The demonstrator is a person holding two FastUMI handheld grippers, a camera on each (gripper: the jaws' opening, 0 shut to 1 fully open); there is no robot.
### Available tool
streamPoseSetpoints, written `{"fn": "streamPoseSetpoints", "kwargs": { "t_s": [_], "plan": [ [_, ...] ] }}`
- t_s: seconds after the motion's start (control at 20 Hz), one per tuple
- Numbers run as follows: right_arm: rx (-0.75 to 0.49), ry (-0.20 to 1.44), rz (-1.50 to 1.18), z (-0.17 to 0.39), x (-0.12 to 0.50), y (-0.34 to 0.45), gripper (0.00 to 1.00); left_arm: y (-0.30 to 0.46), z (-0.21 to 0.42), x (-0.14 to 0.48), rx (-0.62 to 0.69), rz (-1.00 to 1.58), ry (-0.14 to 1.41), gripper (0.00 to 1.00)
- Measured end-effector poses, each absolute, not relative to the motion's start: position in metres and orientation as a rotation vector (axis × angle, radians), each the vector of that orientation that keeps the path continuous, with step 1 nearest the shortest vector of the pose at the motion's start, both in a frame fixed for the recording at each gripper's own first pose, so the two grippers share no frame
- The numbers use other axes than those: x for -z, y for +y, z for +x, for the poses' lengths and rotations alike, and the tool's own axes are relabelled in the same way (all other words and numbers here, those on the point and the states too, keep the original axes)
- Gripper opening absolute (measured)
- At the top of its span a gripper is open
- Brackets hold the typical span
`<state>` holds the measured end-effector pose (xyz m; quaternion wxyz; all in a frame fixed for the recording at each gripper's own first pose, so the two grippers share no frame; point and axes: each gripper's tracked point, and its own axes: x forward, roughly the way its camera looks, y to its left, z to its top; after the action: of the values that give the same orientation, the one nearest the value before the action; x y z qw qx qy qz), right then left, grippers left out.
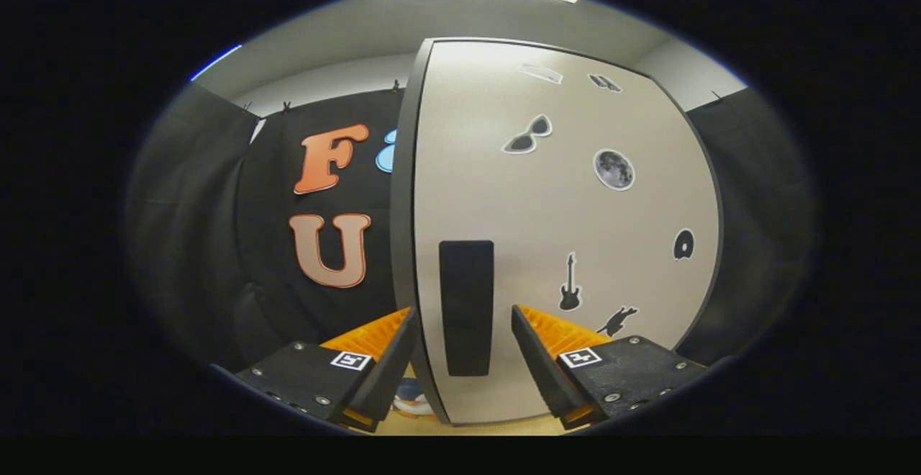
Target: Open the cabinet door with the right hand, grasp the bottle in the cabinet with the left hand and place it on the coaster, then close the cabinet door with the right hand.
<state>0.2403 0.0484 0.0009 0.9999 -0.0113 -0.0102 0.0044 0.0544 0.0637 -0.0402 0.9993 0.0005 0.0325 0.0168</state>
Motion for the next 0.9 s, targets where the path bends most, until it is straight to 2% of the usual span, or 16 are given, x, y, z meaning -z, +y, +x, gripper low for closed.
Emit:
{"fn": "streamPoseSetpoints", "kwargs": {
  "t_s": [0.1, 0.2, 0.3, 0.5, 0.55, 0.65, 0.8, 0.85, 0.9],
  "plan": [
    [-0.001, -0.015, -0.028, 0.245, 0.002, 0.046, 0.70, 0.064, 0.055, 0.042, -0.031, -0.001, 0.074, 0.96],
    [-0.009, -0.008, -0.016, 0.245, 0.004, 0.048, 0.50, 0.062, 0.057, 0.046, -0.028, -0.001, 0.083, 0.95],
    [-0.017, -0.007, 0.008, 0.245, 0.004, 0.049, 0.37, 0.061, 0.057, 0.045, -0.029, -0.001, 0.086, 0.96],
    [-0.031, -0.003, 0.007, 0.239, 0.004, 0.050, 0.28, 0.062, 0.055, 0.044, -0.041, 0.011, 0.087, 0.96],
    [-0.040, 0.000, 0.012, 0.236, 0.002, 0.050, 0.30, 0.061, 0.053, 0.042, -0.044, 0.012, 0.084, 0.95],
    [-0.051, 0.003, 0.027, 0.228, 0.001, 0.051, 0.22, 0.060, 0.050, 0.039, -0.050, 0.015, 0.079, 0.96],
    [-0.055, 0.006, 0.049, 0.213, 0.003, 0.048, 0.24, 0.056, 0.042, 0.036, -0.060, 0.027, 0.071, 0.96],
    [-0.054, 0.004, 0.063, 0.208, 0.001, 0.047, 0.16, 0.056, 0.040, 0.032, -0.064, 0.026, 0.064, 0.94],
    [-0.056, 0.002, 0.064, 0.203, 0.001, 0.046, 0.15, 0.052, 0.036, 0.031, -0.066, 0.030, 0.061, 0.96]
  ]
}}
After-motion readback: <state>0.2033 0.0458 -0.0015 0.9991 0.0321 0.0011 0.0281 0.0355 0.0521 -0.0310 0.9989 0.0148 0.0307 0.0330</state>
